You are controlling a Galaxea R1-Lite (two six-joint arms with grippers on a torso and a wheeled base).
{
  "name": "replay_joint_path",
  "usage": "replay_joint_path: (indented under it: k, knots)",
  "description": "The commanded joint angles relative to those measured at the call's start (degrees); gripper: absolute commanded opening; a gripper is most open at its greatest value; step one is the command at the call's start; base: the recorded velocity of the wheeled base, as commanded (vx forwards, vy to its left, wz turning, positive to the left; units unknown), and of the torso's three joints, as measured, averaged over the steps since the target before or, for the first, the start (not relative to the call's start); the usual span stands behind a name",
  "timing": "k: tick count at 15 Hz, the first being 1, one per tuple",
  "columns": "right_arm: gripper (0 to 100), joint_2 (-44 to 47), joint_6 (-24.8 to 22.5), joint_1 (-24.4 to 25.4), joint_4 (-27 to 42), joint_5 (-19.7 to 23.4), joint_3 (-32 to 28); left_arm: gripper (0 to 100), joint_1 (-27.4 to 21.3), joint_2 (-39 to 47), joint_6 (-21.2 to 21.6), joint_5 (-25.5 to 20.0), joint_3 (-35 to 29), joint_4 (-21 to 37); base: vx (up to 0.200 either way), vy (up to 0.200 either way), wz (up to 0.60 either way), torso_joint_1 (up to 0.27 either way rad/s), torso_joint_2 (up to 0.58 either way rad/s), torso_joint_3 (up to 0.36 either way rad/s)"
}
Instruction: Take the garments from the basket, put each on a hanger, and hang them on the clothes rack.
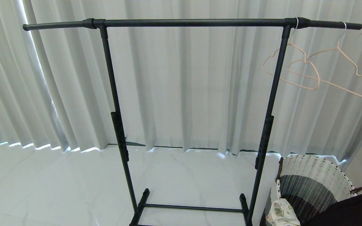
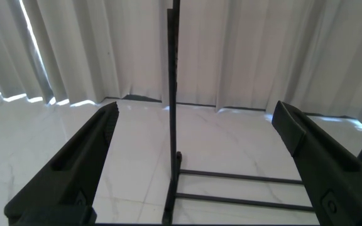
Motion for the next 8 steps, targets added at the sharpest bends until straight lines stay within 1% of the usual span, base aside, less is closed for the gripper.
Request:
replay_joint_path:
  k: [1, 2, 4, 6, 8]
  knots:
    - [0, -5.90, 0.11, -0.07, 3.26, -0.04, -5.80, 100, 0.01, 0.00, 0.06, -0.04, 0.01, -0.05, -0.200, 0.000, 0.00, 0.002, 0.00, 0.002]
    - [0, -5.81, 0.28, -0.07, 3.87, 0.14, -7.56, 100, 0.01, 0.00, 0.14, -0.04, 0.01, 0.04, -0.200, 0.000, 0.00, 0.002, 0.00, -0.002]
    - [0, -5.63, 0.37, 0.54, 3.87, 1.37, -8.62, 100, 0.01, 0.00, 0.06, -0.04, 0.01, 0.04, -0.200, 0.000, 0.00, -0.002, 0.00, 0.010]
    - [0, -5.37, 0.37, 1.25, 3.96, 4.62, -8.35, 100, 0.01, 0.00, 0.14, -0.04, 0.01, 0.04, -0.200, 0.000, 0.00, 0.000, 0.00, 0.002]
    - [0, -3.87, 0.46, 3.88, 3.79, 9.01, -8.62, 100, 0.01, 0.00, 0.23, -0.04, 0.01, 0.04, -0.200, 0.000, 0.00, -0.002, 0.01, 0.005]
